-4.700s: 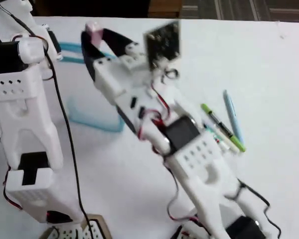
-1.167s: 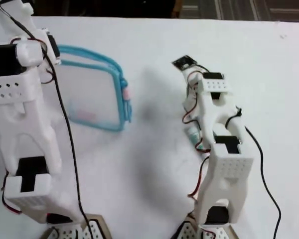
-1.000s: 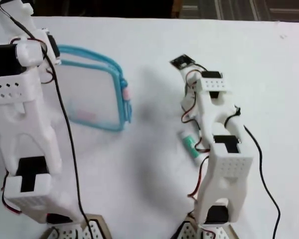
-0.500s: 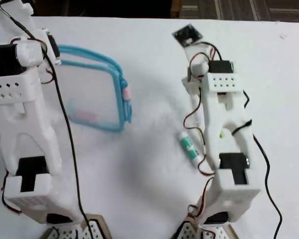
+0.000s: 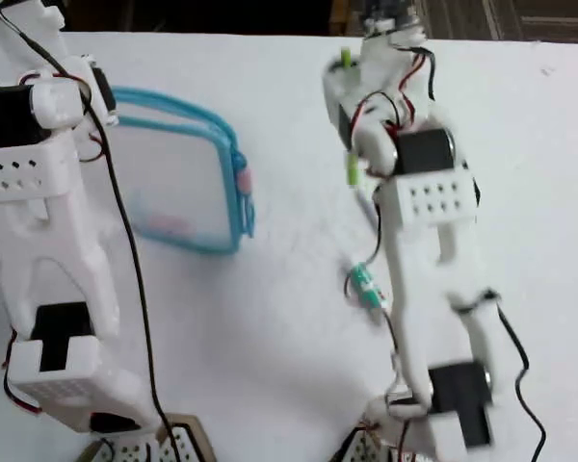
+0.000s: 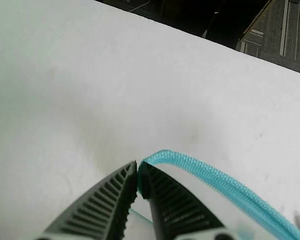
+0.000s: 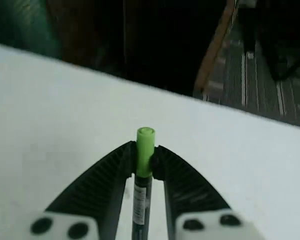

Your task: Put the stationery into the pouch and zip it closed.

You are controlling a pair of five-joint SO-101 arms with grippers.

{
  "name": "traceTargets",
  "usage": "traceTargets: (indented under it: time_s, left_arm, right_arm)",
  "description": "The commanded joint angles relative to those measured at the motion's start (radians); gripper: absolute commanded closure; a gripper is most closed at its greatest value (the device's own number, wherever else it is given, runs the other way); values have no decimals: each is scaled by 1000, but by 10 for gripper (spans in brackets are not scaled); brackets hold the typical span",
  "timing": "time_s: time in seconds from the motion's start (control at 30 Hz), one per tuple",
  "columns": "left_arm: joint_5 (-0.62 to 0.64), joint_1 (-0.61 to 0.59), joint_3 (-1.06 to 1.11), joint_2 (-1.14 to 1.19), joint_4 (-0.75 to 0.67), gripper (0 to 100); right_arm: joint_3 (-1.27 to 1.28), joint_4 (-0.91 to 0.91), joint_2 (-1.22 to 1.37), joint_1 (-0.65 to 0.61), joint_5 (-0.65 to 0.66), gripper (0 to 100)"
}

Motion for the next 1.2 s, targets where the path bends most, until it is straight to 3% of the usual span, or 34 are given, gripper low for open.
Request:
traceTargets:
  time_s: [0.0, 0.33, 1.0, 1.17]
  left_arm:
    - [-3, -2, 31, -4, 0, 977]
    - [-3, -1, 31, -4, 0, 977]
    - [2, 4, 31, -1, 0, 977]
    - [3, 4, 31, 1, -2, 977]
  right_arm:
    - [-38, -151, -183, -94, -75, 981]
    - [-38, -390, -282, -369, -74, 981]
    - [-172, -397, 68, -412, -78, 981]
    - [-169, -302, 73, -412, -78, 981]
